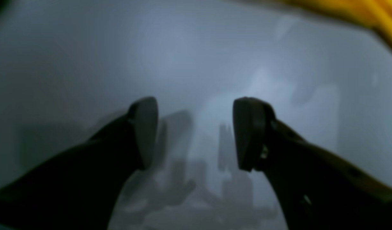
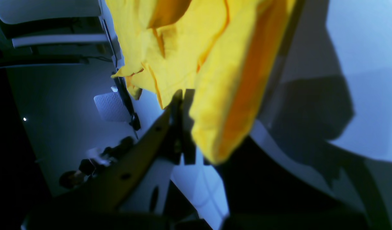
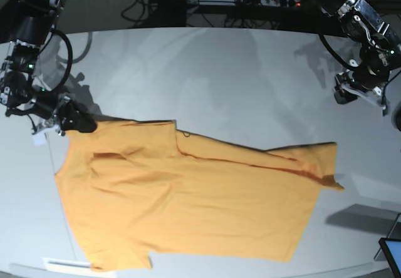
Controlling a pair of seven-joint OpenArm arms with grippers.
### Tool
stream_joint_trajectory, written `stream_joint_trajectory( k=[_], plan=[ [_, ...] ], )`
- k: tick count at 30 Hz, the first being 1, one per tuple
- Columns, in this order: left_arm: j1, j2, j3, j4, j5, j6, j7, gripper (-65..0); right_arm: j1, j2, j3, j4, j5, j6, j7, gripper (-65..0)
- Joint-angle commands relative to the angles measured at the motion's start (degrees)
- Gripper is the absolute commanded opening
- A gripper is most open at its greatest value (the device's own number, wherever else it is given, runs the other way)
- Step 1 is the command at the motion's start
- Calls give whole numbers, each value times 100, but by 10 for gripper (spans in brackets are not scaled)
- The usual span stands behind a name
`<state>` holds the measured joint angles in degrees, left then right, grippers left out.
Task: Fold the T-shirt properly
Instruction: 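Move the right gripper to the folded edge by the sleeve, then lower the left gripper onto the folded edge near the collar and grasp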
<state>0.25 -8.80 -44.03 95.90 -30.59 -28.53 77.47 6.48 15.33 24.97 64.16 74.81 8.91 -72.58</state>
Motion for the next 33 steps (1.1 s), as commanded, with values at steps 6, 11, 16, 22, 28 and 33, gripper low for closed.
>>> stream_joint_trajectory(
  k=[6,11,16,22,28,33],
  plan=[
    [-390,-100,-445,-759,-102,-34,-402,-280,7,89,4,67,155,10,-26,-644],
    [-381,-241,-436,-759,-102,-544,-736,-131,-37,98,4,67,155,10,-35,-644],
    [-381,-232,-480,-821,-102,-993,-1000,-20,-81,98,4,85,163,10,-35,-644],
    [-557,-144,-955,-1313,-110,-1002,-1009,-64,-81,98,4,85,163,10,-35,-644],
    [-979,-241,-1342,-2042,-110,-1147,-1009,-55,-90,98,4,85,163,10,-35,-644],
    [-1383,-259,-1342,-2605,-110,-1147,-1009,-54,-90,98,4,85,163,10,-35,-644]
  ],
)
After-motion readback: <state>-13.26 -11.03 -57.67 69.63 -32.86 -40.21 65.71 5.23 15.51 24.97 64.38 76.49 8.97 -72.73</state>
